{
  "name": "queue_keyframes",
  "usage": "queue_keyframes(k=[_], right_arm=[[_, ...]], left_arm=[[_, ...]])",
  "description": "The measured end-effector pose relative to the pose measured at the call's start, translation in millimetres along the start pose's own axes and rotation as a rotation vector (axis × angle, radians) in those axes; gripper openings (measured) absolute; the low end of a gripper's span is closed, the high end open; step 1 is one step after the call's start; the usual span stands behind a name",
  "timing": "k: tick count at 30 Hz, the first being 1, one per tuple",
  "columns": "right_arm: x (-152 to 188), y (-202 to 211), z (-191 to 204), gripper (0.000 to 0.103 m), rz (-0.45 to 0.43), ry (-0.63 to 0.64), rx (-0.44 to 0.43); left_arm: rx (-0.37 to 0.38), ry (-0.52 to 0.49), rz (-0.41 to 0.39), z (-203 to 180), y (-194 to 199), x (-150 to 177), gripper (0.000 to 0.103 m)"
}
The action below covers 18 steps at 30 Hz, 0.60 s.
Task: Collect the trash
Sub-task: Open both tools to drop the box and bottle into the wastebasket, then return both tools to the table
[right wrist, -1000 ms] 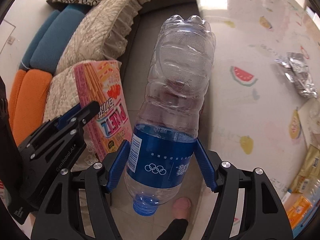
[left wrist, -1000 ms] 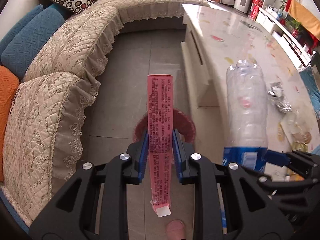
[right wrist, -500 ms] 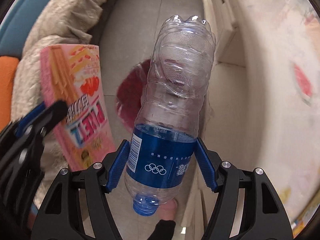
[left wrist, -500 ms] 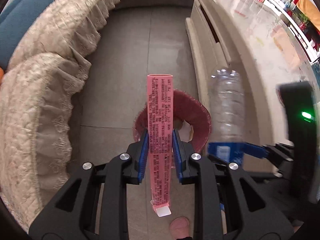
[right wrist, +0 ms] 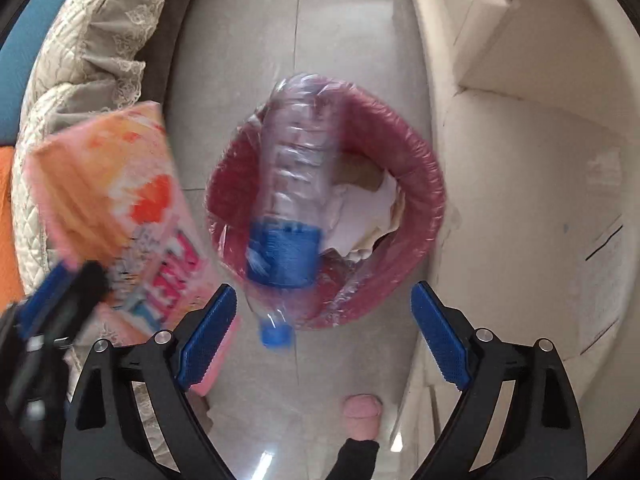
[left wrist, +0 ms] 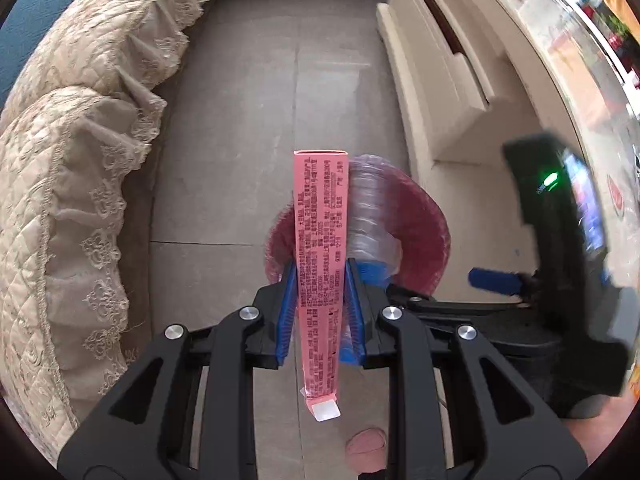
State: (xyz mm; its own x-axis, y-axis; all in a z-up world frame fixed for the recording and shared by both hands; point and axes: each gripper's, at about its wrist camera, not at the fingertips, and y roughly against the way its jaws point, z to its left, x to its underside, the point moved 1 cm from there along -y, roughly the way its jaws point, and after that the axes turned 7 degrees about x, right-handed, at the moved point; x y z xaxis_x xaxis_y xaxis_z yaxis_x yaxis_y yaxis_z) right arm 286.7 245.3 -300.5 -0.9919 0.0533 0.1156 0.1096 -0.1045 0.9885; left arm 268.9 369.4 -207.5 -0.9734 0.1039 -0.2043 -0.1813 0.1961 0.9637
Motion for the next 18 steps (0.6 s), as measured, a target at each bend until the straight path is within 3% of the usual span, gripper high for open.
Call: queue_keyframes(k=[2, 3, 4, 5, 6, 12, 18], right_arm=[[7.1, 12.1, -9.7, 0.081, -0.015, 0.012, 0.014], [7.9, 14.5, -5.8, 0.081, -0.013, 0.039, 0.041], [12.0, 21.9, 0.9, 0.086, -0.034, 0.089, 0.058], [16.8, 30.9, 6.6, 0.088, -0.068, 0.126, 0.068], [20.9, 38.8, 11.3, 0.088, -0.1, 0.156, 0.101], [37.9, 79.1, 0.1, 0.088, -0.201, 0.119, -0.017], [43.3, 87.6, -17.0, 0.088, -0.206, 0.071, -0.029]], left_arm=[[0.015, 0.033, 0.001, 1.0, -4.4, -2.0, 0.02], [0.019, 0.065, -0.008, 5.4, -5.1, -3.1, 0.026], [0.049, 0.102, 0.001, 10.5, -9.4, -4.2, 0.036], [0.078, 0.127, 0.014, 13.3, -13.4, -5.5, 0.056], [0.101, 0.16, 0.031, 15.8, -19.0, -6.6, 0.064], [0.111, 0.137, 0.023, 0.9, -20.6, -13.6, 0.064], [0.103, 0.136, 0.008, -6.6, -1.9, -12.0, 0.064]])
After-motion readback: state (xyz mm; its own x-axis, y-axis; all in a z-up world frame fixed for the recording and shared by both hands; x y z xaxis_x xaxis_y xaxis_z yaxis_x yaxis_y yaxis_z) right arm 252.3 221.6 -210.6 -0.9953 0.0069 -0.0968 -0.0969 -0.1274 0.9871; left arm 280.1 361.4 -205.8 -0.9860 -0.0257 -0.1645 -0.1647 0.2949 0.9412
